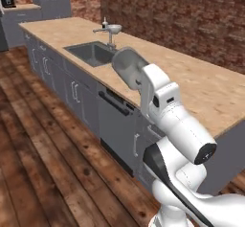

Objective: There is a bowl on the dining counter. Grab a lemon wedge from the fridge and place it in the bowl. Then get the liquor bottle and glass cup from the cabinet and place them next to the bowl.

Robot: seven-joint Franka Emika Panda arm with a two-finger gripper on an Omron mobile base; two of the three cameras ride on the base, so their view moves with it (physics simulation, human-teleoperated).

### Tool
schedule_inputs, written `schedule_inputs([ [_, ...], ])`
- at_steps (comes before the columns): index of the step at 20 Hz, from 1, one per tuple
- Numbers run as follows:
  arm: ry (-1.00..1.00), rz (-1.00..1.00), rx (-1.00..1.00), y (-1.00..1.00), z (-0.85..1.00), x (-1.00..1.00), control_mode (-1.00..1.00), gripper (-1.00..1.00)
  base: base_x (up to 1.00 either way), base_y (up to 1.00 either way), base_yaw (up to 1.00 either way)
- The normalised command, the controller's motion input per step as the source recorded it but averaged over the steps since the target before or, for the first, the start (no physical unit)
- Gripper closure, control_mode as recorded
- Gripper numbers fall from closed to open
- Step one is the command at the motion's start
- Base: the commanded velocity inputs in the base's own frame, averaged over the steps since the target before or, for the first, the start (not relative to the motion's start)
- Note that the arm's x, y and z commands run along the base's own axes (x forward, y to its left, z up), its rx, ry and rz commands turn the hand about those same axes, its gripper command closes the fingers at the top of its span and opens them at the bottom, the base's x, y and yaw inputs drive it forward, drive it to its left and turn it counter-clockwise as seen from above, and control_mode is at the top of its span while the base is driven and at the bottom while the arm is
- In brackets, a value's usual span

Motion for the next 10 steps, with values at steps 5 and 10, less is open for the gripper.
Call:
schedule_inputs([
  [5, 0.0, 0.0, 0.0, 0.0, 0.0, 0.0, 1.0, 1.0, -0.86, -0.98, -0.11],
  [10, 0.0, 0.0, 0.0, 0.0, 0.0, 0.0, 1.0, 1.0, -0.37, -1.0, -0.03],
])
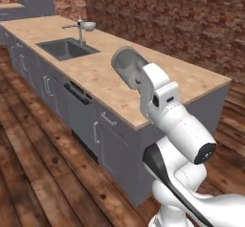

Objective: There is a bowl on the dining counter. Grab a lemon wedge from the fridge and place it in the bowl. Then get the liquor bottle and glass cup from the cabinet and place them next to the bowl.

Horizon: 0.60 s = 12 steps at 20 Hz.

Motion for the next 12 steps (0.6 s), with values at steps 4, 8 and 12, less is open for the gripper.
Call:
schedule_inputs([
  [4, 0.0, 0.0, 0.0, 0.0, 0.0, 0.0, 1.0, 1.0, -0.02, -1.0, 0.0],
  [8, 0.0, 0.0, 0.0, 0.0, 0.0, 0.0, 1.0, 1.0, 0.1, -1.0, 0.0],
  [12, 0.0, 0.0, 0.0, 0.0, 0.0, 0.0, 1.0, 1.0, 0.23, -1.0, 0.01],
])
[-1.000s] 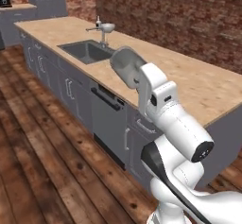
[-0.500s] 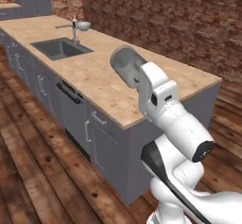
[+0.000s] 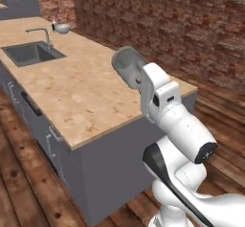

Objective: There is a bowl on the dining counter. Grab a lemon wedge from the fridge and place it in the bowl. Then get the liquor bottle and glass cup from the cabinet and place them next to the bowl.

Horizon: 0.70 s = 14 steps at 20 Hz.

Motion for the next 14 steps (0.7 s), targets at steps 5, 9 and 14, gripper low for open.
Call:
schedule_inputs([
  [5, 0.0, 0.0, 0.0, 0.0, 0.0, 0.0, 1.0, 1.0, 0.26, -1.0, 0.03],
  [9, 0.0, 0.0, 0.0, 0.0, 0.0, 0.0, 1.0, 1.0, 0.36, -1.0, 0.03],
  [14, 0.0, 0.0, 0.0, 0.0, 0.0, 0.0, 1.0, 1.0, 0.4, -1.0, 0.06],
])
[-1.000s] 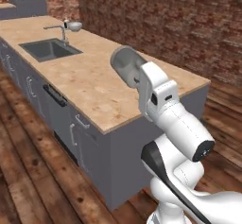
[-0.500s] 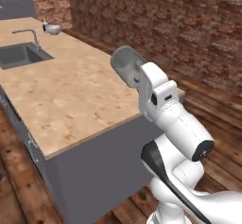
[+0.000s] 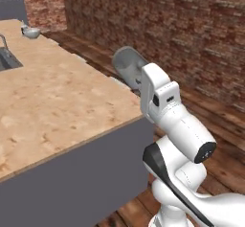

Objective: There is a bowl on the dining counter. Grab a lemon wedge from the fridge and place it in the bowl. Then get the liquor bottle and glass cup from the cabinet and place them next to the bowl.

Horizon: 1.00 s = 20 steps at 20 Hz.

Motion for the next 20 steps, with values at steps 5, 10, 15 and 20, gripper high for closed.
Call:
schedule_inputs([
  [5, 0.0, 0.0, 0.0, 0.0, 0.0, 0.0, 1.0, 1.0, 0.43, -1.0, 0.1],
  [10, 0.0, 0.0, 0.0, 0.0, 0.0, 0.0, 1.0, 1.0, 0.61, -0.99, 0.17],
  [15, 0.0, 0.0, 0.0, 0.0, 0.0, 0.0, 1.0, 1.0, 0.83, -0.85, 0.27],
  [20, 0.0, 0.0, 0.0, 0.0, 0.0, 0.0, 1.0, 1.0, 0.85, -0.78, 0.31],
])
